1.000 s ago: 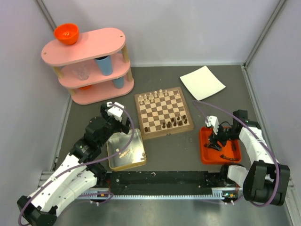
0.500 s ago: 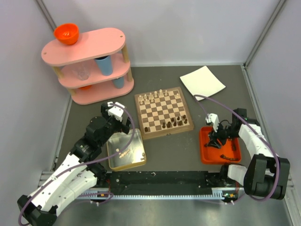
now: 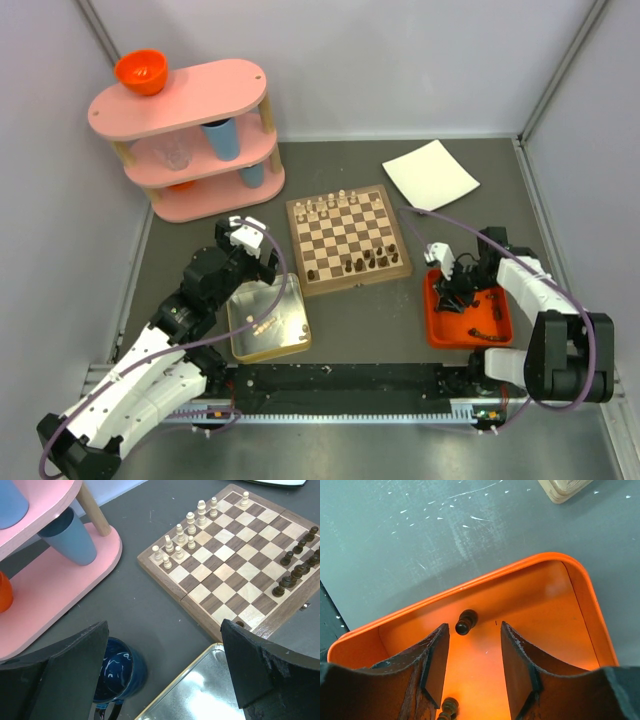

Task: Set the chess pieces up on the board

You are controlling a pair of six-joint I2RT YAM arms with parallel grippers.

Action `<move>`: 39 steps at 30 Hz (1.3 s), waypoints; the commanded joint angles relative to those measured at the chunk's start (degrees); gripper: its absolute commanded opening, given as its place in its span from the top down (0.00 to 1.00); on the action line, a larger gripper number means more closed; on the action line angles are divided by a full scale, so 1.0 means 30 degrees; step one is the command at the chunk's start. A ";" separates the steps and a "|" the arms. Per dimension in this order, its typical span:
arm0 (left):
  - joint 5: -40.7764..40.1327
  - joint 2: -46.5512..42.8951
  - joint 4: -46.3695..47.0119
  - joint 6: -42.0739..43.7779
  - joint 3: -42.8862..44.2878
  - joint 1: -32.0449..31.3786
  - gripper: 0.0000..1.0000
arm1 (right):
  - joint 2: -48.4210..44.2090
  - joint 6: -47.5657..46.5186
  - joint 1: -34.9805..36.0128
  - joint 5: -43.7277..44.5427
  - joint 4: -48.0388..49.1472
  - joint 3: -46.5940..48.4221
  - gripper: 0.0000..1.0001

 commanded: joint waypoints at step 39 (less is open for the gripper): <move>-0.3238 -0.2494 0.1829 0.0421 -0.0287 0.0054 0.01 | 0.1448 0.8105 0.4732 -0.1284 -0.2412 1.1825 1.00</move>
